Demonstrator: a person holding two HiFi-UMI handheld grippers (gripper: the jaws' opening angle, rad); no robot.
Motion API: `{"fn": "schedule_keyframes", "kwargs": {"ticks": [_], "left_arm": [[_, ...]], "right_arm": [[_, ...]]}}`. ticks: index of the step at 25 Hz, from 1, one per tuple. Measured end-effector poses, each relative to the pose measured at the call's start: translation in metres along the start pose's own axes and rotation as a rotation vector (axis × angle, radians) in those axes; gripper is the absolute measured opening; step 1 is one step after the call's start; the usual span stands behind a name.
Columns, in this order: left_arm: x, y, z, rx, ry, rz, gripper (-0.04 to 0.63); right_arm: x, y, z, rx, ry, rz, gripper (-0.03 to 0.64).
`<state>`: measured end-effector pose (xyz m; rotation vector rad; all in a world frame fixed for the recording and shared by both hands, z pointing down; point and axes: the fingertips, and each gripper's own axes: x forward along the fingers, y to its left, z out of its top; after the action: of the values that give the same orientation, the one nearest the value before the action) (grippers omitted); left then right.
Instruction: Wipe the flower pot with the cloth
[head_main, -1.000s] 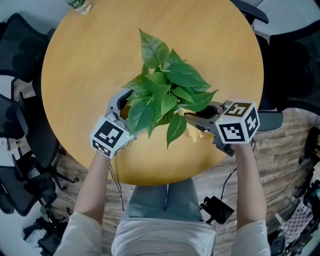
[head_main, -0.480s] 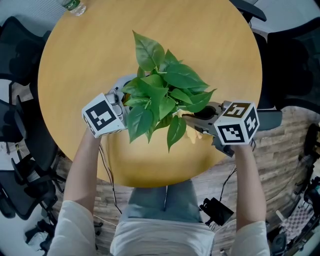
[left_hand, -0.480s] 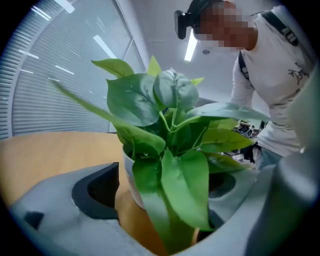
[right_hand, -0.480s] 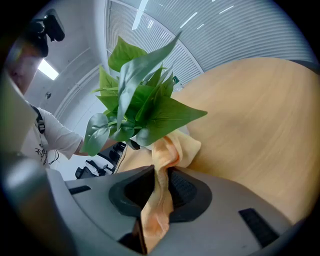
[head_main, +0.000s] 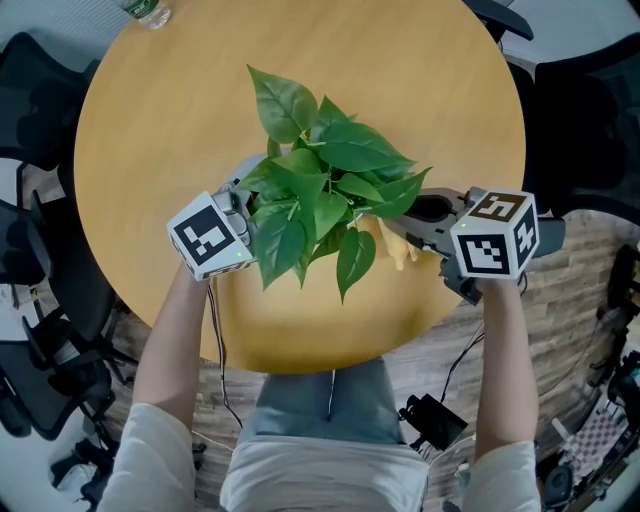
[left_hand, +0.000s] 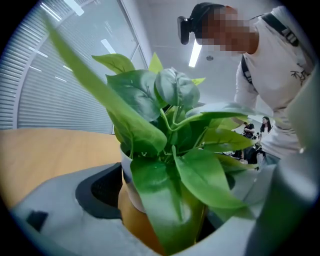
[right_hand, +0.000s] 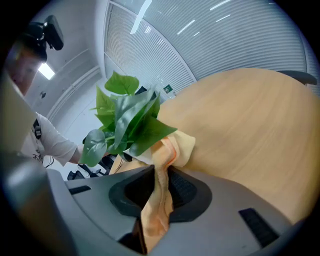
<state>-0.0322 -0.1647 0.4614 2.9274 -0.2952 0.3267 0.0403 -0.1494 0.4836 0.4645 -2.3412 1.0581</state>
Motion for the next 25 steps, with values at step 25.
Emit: {"fn": "schedule_keyframes", "kwargs": {"ticks": [25], "left_arm": [[0.0,-0.011,-0.006,-0.085,0.025,0.296,0.47]], "right_arm": [[0.014,0.029,-0.013,-0.083,0.039,0.033,0.072]]}}
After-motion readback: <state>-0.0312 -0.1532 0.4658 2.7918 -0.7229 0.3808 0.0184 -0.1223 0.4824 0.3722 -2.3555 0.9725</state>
